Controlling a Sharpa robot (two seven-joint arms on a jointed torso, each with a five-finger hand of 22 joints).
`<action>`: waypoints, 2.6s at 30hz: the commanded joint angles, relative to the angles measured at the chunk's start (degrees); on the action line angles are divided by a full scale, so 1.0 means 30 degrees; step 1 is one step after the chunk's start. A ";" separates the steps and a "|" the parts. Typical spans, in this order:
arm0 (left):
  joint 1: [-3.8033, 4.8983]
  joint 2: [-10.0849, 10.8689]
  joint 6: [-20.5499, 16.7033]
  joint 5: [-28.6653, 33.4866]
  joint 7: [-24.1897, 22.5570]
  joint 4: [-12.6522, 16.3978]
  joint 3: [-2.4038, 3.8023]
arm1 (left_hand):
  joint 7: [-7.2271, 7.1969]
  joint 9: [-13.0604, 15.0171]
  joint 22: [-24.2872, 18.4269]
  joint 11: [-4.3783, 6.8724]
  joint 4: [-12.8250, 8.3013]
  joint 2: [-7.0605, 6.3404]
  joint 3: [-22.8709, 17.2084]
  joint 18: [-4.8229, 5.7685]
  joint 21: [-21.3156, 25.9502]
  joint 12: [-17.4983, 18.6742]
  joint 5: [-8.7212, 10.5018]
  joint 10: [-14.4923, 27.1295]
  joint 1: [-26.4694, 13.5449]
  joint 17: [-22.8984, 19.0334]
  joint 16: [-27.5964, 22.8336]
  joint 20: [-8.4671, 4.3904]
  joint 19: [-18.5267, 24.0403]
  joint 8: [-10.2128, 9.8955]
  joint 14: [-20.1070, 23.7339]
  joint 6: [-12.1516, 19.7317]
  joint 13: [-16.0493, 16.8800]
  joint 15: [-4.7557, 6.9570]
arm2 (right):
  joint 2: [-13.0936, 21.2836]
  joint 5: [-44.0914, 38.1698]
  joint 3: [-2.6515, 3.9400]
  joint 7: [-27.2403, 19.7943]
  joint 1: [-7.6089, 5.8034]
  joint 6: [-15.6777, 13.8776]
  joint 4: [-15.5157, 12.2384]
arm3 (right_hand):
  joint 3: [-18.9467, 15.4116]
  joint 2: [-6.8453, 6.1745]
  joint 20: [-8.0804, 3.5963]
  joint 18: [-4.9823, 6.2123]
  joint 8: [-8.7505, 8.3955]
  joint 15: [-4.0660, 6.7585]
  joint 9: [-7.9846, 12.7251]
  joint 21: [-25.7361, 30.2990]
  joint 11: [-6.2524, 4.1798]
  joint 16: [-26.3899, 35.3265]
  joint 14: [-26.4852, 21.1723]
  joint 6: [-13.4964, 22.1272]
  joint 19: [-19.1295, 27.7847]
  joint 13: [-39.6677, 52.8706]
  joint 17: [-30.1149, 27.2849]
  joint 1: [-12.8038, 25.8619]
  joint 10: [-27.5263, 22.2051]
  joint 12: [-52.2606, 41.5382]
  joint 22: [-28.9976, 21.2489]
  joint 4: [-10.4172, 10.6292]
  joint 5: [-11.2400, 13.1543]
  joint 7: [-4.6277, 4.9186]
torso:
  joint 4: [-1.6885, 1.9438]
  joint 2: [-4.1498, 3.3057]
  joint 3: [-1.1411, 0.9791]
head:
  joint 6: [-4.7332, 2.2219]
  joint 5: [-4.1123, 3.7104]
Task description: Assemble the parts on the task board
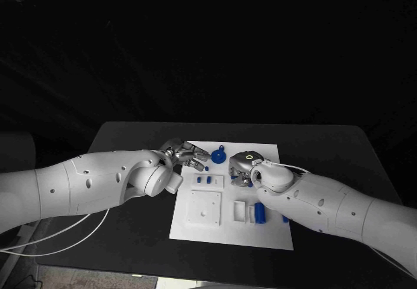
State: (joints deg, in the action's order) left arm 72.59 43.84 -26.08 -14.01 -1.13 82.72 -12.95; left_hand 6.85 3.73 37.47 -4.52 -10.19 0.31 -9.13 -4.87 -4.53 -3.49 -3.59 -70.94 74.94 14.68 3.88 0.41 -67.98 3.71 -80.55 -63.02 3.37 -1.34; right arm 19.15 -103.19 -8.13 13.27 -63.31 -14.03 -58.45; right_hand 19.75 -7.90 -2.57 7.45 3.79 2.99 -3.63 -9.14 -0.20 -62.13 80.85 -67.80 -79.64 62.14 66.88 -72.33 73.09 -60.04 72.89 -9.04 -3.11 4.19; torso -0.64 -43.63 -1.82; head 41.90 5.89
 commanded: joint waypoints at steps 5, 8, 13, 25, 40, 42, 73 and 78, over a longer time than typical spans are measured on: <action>0.0020 -0.0039 0.0331 -0.0082 -0.0086 0.0027 0.0017 | 0.0034 -0.0018 -0.0015 -0.0046 0.0002 -0.0014 0.0107 0.0272 -0.0017 0.0062 -0.0060 0.0150 0.0160 0.0016 -0.0076 0.0019 -0.0085 -0.0007 -0.0110 0.0108 -0.0018 -0.0050 | -0.0088 -0.0231 -0.0117 -0.0239 0.0027 0.0707 0.0192 | 0.1284 0.0670 -0.0059 -0.0157 -0.0043 0.0244 -0.0035 -0.0108 -0.0278 -0.0162 0.0069 -0.0885 -0.0103 -0.0016 0.0074 -0.0057 0.0039 -0.0122 0.0223 -0.0249 0.0108 -0.0182 | -0.0015 0.0005 -0.0009 | 0.0059 0.0035; 0.0020 -0.0035 0.0333 -0.0082 -0.0075 0.0013 0.0017 | 0.0034 -0.0018 -0.0015 -0.0046 0.0002 -0.0014 0.0107 0.0272 -0.0017 0.0062 -0.0060 0.0150 0.0160 0.0016 -0.0076 0.0019 -0.0085 -0.0007 -0.0110 0.0108 -0.0018 -0.0050 | -0.0083 -0.0241 -0.0181 -0.0241 0.0027 0.0929 0.0257 | 0.1847 0.0889 -0.0109 -0.0174 -0.0059 0.0282 -0.0032 -0.0182 -0.0325 -0.0172 0.0070 -0.1110 -0.0036 0.0007 0.0113 0.0121 0.0050 -0.0128 0.0443 -0.0455 0.0116 -0.0220 | -0.0053 0.0012 -0.0026 | 0.0074 0.0066; 0.0020 -0.0044 0.0366 -0.0082 -0.0047 -0.0008 0.0017 | 0.0034 -0.0017 -0.0105 -0.0042 -0.0013 0.0018 0.0104 0.0275 -0.0053 0.0061 -0.0069 0.0141 0.0177 0.0032 -0.0072 0.0015 -0.0081 -0.0008 -0.0104 0.0115 -0.0018 -0.0047 | -0.0077 -0.0267 -0.0252 -0.0203 0.0028 0.1215 0.0331 | 0.2011 0.1031 -0.0127 -0.0164 -0.0073 0.0296 -0.0033 -0.0214 -0.0333 -0.0179 0.0067 -0.1192 -0.0013 0.0013 0.0133 0.0113 0.0046 -0.0117 0.0533 -0.0564 0.0122 -0.0207 | -0.0044 0.0017 -0.0029 | 0.0095 0.0035; 0.0020 -0.0049 0.0432 -0.0082 0.0045 -0.0043 0.0014 | 0.0061 -0.0019 -0.0167 -0.0069 -0.0019 0.0020 0.0112 0.0279 -0.0074 0.0064 -0.0068 0.0216 0.0166 0.0031 -0.0079 0.0027 -0.0046 -0.0013 -0.0058 0.0190 -0.0019 -0.0066 | -0.0024 -0.0245 -0.0284 -0.0211 0.0028 0.0768 0.0441 | 0.2195 0.0155 -0.0126 -0.0191 -0.0090 0.0066 0.0032 -0.0152 -0.0005 0.0095 -0.0049 0.0819 0.0077 -0.0199 -0.0009 0.0430 -0.0208 0.0158 0.0773 -0.1157 -0.0005 0.0313 | -0.0039 0.0022 -0.0028 | 0.0111 0.0022; 0.0018 -0.0015 0.0459 -0.0082 0.0053 -0.0052 0.0010 | 0.0085 -0.0020 -0.0213 -0.0091 -0.0020 0.0012 0.0124 0.0275 -0.0083 0.0062 -0.0070 0.0271 0.0159 0.0030 -0.0074 0.0039 -0.0034 -0.0012 -0.0043 0.0269 -0.0018 -0.0076 | 0.0476 -0.0094 -0.0285 -0.0757 0.0007 -0.0749 -0.0239 | 0.1490 -0.0123 -0.0110 -0.0518 -0.0087 -0.0039 0.0021 0.0884 0.0005 0.3686 -0.2368 0.1681 0.1292 -0.4682 -0.3080 -0.0030 -0.2661 0.4454 0.0561 -0.2297 -0.0892 0.0339 | -0.0069 0.0028 -0.0004 | 0.0114 0.0048; 0.0018 -0.0005 0.0460 -0.0082 0.0050 -0.0048 0.0009 | 0.0085 -0.0020 -0.0213 -0.0091 -0.0020 0.0012 0.0124 0.0275 -0.0083 0.0062 -0.0070 0.0271 0.0159 0.0030 -0.0074 0.0039 -0.0034 -0.0012 -0.0043 0.0269 -0.0018 -0.0076 | 0.0573 -0.0077 -0.0284 -0.0840 -0.0014 -0.1039 -0.0410 | 0.1725 -0.0202 -0.0304 -0.0829 -0.0092 -0.0020 0.0018 0.1101 -0.0002 0.3974 -0.2711 0.1591 0.1578 -0.6493 -0.3515 -0.0089 -0.2747 0.6030 0.0583 -0.2356 -0.0769 0.0354 | -0.0071 0.0021 -0.0011 | 0.0108 0.0046; 0.0020 0.0096 0.0460 -0.0082 0.0077 0.0004 0.0008 | 0.0083 -0.0016 -0.0308 -0.0095 -0.0051 0.0027 0.0129 0.0264 -0.0140 0.0062 -0.0079 0.0290 0.0197 0.0028 -0.0074 0.0044 -0.0019 -0.0003 -0.0030 0.0260 -0.0018 -0.0079 | 0.0823 -0.0144 -0.0323 -0.0281 -0.0423 0.0357 -0.1291 | 0.3212 0.0112 0.0687 0.0290 -0.0067 -0.0777 -0.0035 0.0619 0.1159 0.2832 -0.2274 0.0197 0.1451 -1.9549 -0.7423 0.0853 -0.0152 1.8831 0.0755 -0.1802 -0.0156 0.0529 | -0.0009 0.0007 -0.0025 | 0.0206 -0.0102; 0.0020 0.0083 0.0482 -0.0082 0.0084 -0.0003 0.0008 | 0.0083 -0.0016 -0.0308 -0.0095 -0.0051 0.0027 0.0129 0.0264 -0.0140 0.0062 -0.0079 0.0290 0.0197 0.0028 -0.0074 0.0044 -0.0019 -0.0003 -0.0030 0.0260 -0.0018 -0.0079 | 0.0666 -0.0106 -0.0345 -0.0219 -0.0409 0.0579 -0.1221 | 0.3143 0.0152 0.0631 0.0217 -0.0075 -0.0747 -0.0023 0.0803 0.1121 0.2784 -0.2316 0.0369 0.1366 -1.9543 -0.7526 0.0885 -0.0012 1.8822 0.0704 -0.1790 -0.0135 0.0544 | -0.0013 0.0012 -0.0001 | 0.0222 -0.0075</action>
State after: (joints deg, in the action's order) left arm 72.59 44.21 -25.41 -14.08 -0.63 82.59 -12.97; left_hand 7.26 3.73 36.59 -4.93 -10.35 0.31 -8.97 -4.87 -4.75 -3.49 -3.58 -70.53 74.94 14.69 3.88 0.40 -67.97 3.71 -80.55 -62.63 3.37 -1.34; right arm 21.28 -103.18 -9.14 12.11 -64.57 -14.70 -62.15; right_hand 29.58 -7.55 -0.61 8.04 3.55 0.61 -3.65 -7.04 3.15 -53.43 74.21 -66.81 -75.26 3.53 44.35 -70.13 72.83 -3.74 74.93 -14.45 -3.77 5.92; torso -0.68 -43.61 -1.86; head 42.55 5.59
